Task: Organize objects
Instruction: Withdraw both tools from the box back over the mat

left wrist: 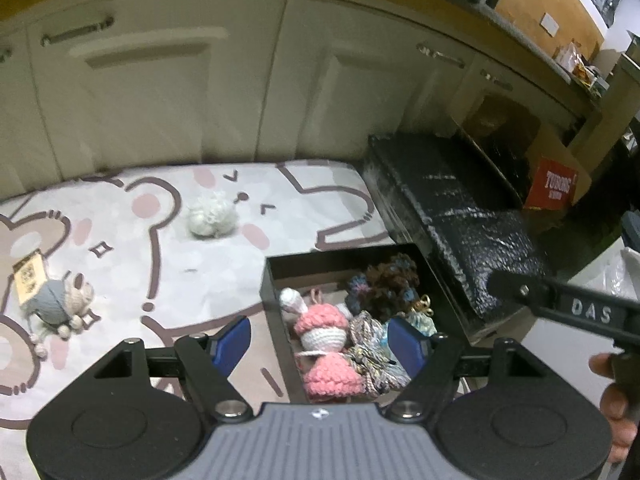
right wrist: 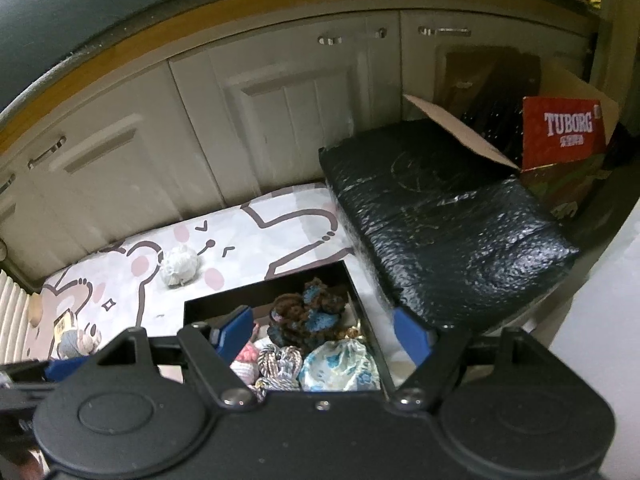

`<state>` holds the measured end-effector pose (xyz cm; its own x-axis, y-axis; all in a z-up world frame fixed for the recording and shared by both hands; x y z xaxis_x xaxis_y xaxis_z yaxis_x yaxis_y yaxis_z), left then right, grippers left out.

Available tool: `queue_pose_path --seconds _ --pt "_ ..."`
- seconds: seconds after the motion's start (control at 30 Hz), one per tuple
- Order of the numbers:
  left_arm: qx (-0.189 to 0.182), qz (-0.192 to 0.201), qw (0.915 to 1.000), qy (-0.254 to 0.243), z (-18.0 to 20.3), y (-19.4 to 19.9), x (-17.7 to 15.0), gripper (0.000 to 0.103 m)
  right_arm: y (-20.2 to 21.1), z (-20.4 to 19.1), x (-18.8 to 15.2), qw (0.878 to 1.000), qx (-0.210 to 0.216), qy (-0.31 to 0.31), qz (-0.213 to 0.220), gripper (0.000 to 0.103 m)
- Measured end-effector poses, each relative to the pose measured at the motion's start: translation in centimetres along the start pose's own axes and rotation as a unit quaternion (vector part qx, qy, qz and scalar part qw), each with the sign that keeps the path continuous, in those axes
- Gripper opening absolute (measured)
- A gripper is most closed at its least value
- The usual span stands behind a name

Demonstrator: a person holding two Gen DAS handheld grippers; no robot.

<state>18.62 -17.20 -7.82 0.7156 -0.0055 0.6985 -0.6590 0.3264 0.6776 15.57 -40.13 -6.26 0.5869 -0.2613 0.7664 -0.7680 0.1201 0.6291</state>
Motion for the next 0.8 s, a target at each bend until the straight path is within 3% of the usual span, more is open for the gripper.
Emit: queue_pose_path --seconds 0.23,0.53,0.67,0.8 --pt "0.031 0.017 0.9993 -0.009 -1.1 1.3 0.6 0.085 1.7 -0.3 -0.3 1.000 0.001 0.014 0.006 0.080" --pt "0.065 0.046 0.9965 -0.024 -2.2 3.0 1.0 0.103 3.7 -0.1 -0.6 0.999 -0.010 0.020 0.026 0.096" --pt "0.070 0.050 0.9957 -0.032 -2.5 3.3 0.9 0.103 4.3 0.0 -0.8 0.999 -0.016 0.024 0.034 0.103" --pt "0.076 0.053 0.9950 -0.036 -2.8 3.4 0.7 0.103 4.6 0.0 -1.1 0.998 -0.025 0.035 0.037 0.103"
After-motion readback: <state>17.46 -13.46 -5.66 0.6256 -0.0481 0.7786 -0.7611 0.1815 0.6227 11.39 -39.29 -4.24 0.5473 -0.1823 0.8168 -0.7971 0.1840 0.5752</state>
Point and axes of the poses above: each gripper's, at about its wrist camera, not at the fingertips, and y roughly against the way its jaws point, z to its right, x to its top, the point moved 3 cm from there along -y, roughly the way its jaws point, and after that the axes turned 10 degrees about z, right-handed, at the moved point
